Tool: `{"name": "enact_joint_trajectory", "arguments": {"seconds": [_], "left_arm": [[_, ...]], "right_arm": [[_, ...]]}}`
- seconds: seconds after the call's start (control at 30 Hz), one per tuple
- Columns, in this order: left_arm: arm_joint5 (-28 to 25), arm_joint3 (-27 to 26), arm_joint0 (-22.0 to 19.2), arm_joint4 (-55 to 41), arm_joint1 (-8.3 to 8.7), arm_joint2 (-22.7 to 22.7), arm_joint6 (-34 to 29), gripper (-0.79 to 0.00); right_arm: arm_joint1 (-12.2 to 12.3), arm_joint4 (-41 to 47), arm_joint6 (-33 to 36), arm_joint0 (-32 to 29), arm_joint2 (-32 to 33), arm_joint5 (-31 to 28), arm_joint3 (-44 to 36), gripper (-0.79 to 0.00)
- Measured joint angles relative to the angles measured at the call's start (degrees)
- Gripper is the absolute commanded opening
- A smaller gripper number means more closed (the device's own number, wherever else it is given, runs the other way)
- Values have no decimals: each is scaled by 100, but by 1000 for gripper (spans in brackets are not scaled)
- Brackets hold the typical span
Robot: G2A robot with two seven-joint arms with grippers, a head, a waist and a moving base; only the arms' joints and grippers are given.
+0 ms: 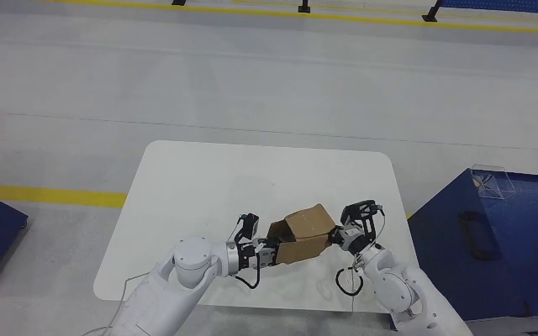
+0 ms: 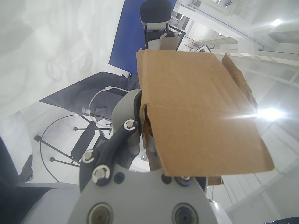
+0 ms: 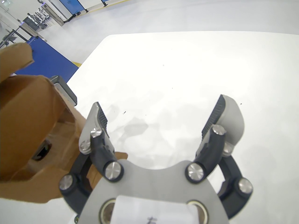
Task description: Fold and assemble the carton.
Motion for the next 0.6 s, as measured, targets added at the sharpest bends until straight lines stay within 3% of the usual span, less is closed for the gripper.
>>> {"name": "enact_joint_trajectory", "arguments": {"seconds": [0.4,0.6], "left_arm": [[45,-84,64,37,12,-20,-29,-785],[38,-54,67,26,10,-12,-82,-785]], "right_arm": [[-29,-132,39,-372,-19,-37,-456,0],[-20,153,50,-482,270,-147,-442,0]]}}
